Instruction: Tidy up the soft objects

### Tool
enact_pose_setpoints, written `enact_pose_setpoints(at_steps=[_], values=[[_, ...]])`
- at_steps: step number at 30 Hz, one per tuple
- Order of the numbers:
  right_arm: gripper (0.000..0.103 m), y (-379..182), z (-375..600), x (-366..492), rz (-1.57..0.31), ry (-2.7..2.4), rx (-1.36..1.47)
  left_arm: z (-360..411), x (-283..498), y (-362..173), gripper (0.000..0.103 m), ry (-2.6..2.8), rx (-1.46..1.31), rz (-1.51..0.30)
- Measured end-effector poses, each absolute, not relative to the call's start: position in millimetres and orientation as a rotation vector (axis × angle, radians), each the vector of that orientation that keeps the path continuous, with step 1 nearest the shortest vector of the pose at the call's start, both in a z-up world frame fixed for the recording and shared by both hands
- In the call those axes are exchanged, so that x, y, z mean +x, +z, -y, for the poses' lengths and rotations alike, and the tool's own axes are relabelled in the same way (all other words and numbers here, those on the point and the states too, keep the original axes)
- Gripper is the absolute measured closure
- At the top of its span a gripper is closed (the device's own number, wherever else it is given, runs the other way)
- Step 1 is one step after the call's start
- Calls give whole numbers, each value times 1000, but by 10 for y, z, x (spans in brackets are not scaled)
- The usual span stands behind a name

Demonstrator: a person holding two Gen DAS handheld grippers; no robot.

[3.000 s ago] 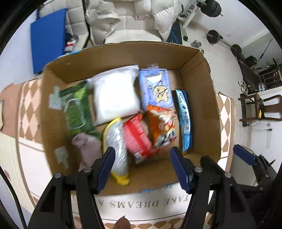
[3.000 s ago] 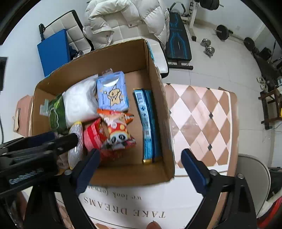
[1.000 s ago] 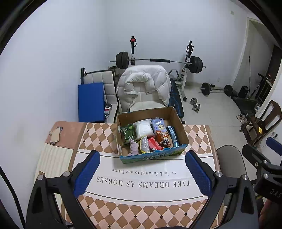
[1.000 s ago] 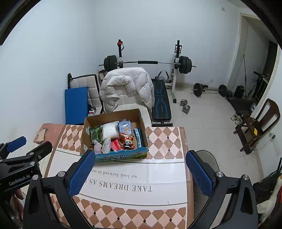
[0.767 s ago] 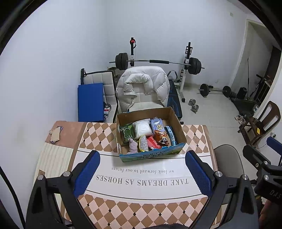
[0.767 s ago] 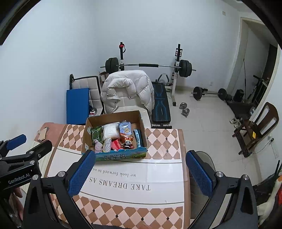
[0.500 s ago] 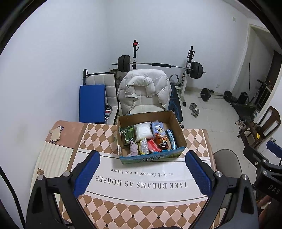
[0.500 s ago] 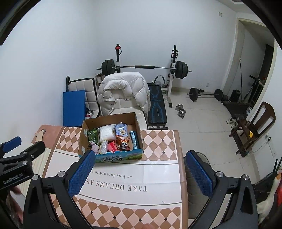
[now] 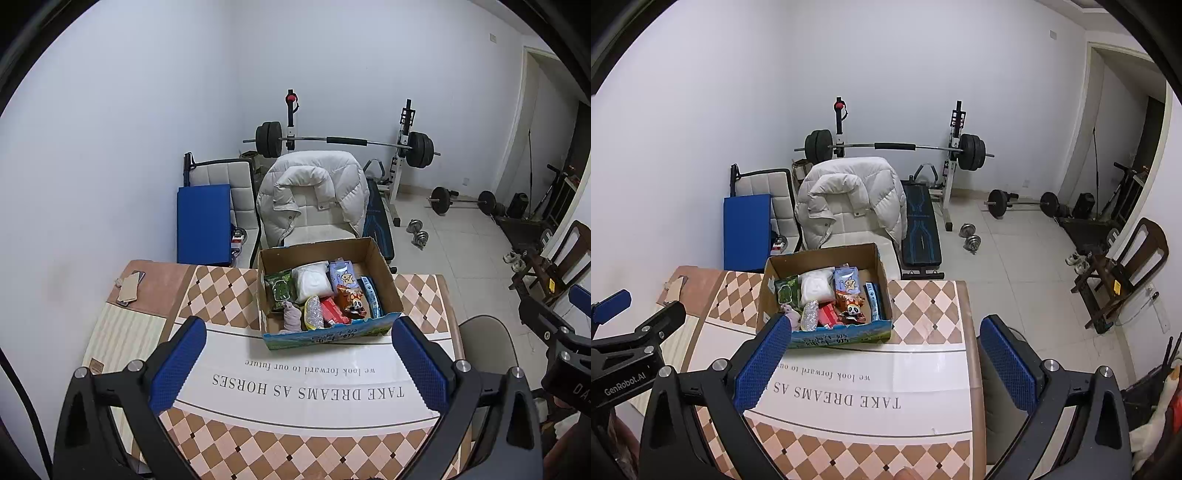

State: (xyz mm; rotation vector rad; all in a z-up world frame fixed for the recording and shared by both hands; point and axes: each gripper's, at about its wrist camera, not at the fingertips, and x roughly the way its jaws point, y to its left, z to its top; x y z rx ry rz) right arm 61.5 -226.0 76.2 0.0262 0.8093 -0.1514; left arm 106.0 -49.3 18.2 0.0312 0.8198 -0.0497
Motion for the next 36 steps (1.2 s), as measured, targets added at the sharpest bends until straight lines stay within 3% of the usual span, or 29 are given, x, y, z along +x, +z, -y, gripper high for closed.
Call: enact_pose_setpoints(at_steps=[36], values=[[0, 842, 2229, 596, -809, -142, 28, 517, 1054, 220, 0, -55, 34, -823]])
